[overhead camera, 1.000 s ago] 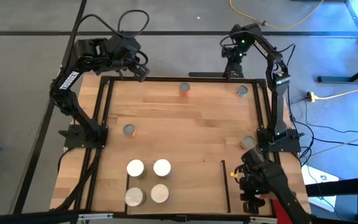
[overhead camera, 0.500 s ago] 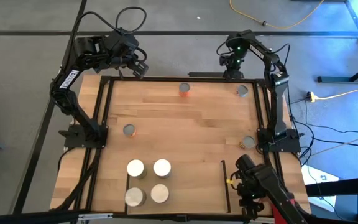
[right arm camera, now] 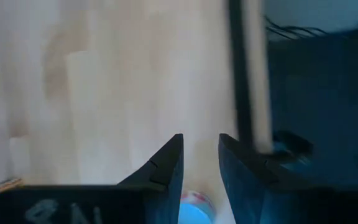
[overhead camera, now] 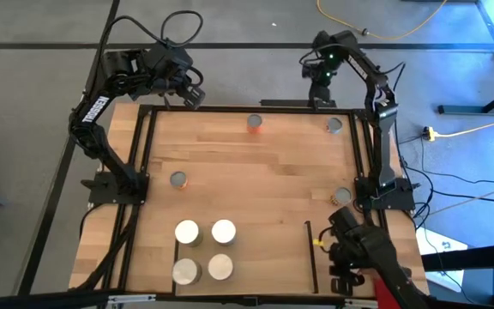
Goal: Pick and place cans onto a shelf
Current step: Put the canned spicy black beans on the shelf
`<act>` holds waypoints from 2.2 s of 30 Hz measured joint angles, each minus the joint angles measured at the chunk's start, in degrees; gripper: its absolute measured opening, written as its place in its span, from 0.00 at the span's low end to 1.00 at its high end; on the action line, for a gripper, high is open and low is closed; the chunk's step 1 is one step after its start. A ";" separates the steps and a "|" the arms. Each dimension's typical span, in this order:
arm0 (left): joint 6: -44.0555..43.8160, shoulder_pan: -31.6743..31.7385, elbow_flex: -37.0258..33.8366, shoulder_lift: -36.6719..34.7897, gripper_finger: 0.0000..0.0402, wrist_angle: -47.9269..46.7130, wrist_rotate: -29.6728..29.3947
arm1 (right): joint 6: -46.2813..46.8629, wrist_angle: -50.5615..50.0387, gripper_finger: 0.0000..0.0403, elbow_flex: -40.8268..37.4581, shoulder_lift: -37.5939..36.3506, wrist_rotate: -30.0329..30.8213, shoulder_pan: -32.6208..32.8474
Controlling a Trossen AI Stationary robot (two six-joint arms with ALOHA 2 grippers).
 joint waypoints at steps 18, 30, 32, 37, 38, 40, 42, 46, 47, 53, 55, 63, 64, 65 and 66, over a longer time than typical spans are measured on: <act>5.61 0.70 -9.05 0.01 0.00 -0.01 3.28 | 8.43 -0.08 0.26 -5.04 -20.24 -3.18 3.21; 7.70 0.42 -11.13 -0.07 0.00 0.09 4.89 | 24.05 -0.14 0.26 -25.39 -41.95 2.94 10.18; 8.71 0.34 -11.15 -0.20 0.00 0.09 4.91 | 26.96 -0.10 0.26 -29.84 -45.72 3.19 10.77; 9.70 -0.43 -11.15 -0.28 0.00 0.09 4.89 | 34.29 -0.19 0.26 -40.31 -54.35 2.98 12.58; 10.21 -0.73 -11.15 -0.28 0.00 0.09 4.88 | 35.37 -0.11 0.26 -42.39 -55.79 3.03 12.73; 10.45 -1.15 -11.15 -0.43 0.00 0.15 4.89 | 36.96 0.11 0.26 -46.46 -58.72 3.29 13.32; 10.45 -1.54 -11.15 -0.56 0.00 0.71 4.88 | 38.38 -0.05 0.26 -50.19 -61.85 3.17 14.36; 10.51 -1.99 -11.15 -0.59 0.00 1.09 4.87 | 41.33 -0.02 0.26 -57.56 -67.68 3.01 17.26; 10.51 -1.99 -11.15 -0.59 0.00 1.09 4.87 | 42.73 0.02 0.26 -59.33 -69.10 3.01 18.26; 10.49 -1.95 -11.15 -0.59 0.00 1.07 4.83 | 50.01 -0.04 0.26 -68.98 -76.09 1.51 25.27; 10.49 -1.97 -11.15 -0.59 0.00 1.07 4.83 | 52.75 0.78 0.26 -71.70 -77.76 1.49 27.26; 10.49 -1.90 -11.15 -0.59 0.00 1.07 4.78 | 69.00 13.38 0.26 -80.32 -79.75 1.92 32.98; 10.49 -1.90 -11.15 -0.59 0.00 1.07 4.78 | 70.21 14.63 0.26 -81.40 -79.66 2.34 33.71; 10.49 -1.90 -11.15 -0.59 0.00 1.07 4.78 | 71.70 15.86 0.26 -82.34 -79.45 2.68 34.46; 10.49 -1.90 -11.15 -0.59 0.00 1.07 4.78 | 73.29 16.78 0.26 -82.93 -79.14 3.11 35.18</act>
